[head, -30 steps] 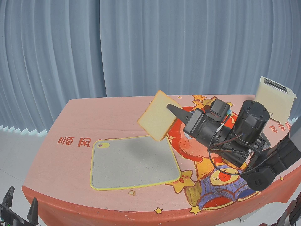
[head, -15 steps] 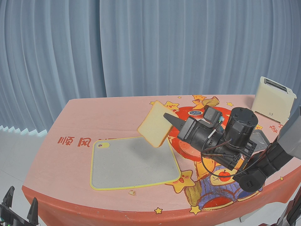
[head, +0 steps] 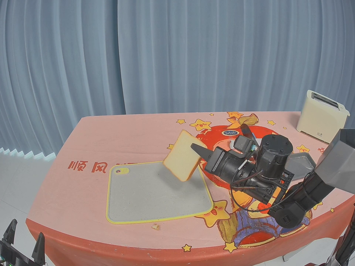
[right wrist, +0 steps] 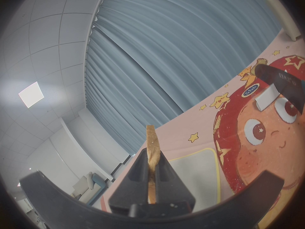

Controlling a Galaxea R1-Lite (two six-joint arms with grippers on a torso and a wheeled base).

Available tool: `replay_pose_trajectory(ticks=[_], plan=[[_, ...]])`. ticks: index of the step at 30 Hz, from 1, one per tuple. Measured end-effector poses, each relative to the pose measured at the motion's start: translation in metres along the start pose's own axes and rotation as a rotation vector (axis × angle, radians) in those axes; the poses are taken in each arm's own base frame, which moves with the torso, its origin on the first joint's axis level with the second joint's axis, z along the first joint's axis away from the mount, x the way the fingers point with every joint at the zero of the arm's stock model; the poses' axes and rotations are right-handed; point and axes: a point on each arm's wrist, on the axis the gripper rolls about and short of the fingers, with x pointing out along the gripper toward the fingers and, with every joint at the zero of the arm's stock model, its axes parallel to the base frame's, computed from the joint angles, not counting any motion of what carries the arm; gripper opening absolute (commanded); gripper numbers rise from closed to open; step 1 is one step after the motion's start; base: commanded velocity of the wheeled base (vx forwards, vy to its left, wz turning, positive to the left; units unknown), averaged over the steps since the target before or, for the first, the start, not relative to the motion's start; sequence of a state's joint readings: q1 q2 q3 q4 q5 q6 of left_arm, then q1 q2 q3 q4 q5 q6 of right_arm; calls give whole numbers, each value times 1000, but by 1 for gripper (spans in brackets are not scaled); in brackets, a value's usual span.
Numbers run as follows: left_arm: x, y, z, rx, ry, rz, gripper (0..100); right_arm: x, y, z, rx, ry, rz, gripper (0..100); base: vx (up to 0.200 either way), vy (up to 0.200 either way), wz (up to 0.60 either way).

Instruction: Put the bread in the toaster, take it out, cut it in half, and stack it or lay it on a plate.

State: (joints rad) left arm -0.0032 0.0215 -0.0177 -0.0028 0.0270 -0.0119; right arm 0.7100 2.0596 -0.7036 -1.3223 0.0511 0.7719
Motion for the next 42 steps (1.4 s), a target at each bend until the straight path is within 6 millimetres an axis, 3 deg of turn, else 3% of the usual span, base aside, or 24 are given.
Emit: replay_pose_trajectory(ticks=[15,34,35,42], plan=[[0,0,0,0,0,1,100,8,-11,-30,59,92,-24,0,0,0,0],[0,0,0,0,0,0,100,12,-15,-41,59,120,-37,0,0,0,0],[0,0,0,0,0,0,100,12,-15,-42,58,121,-38,100,0,0,0],[0,0,0,0,0,0,100,11,-14,-47,45,132,-42,100,0,0,0]])
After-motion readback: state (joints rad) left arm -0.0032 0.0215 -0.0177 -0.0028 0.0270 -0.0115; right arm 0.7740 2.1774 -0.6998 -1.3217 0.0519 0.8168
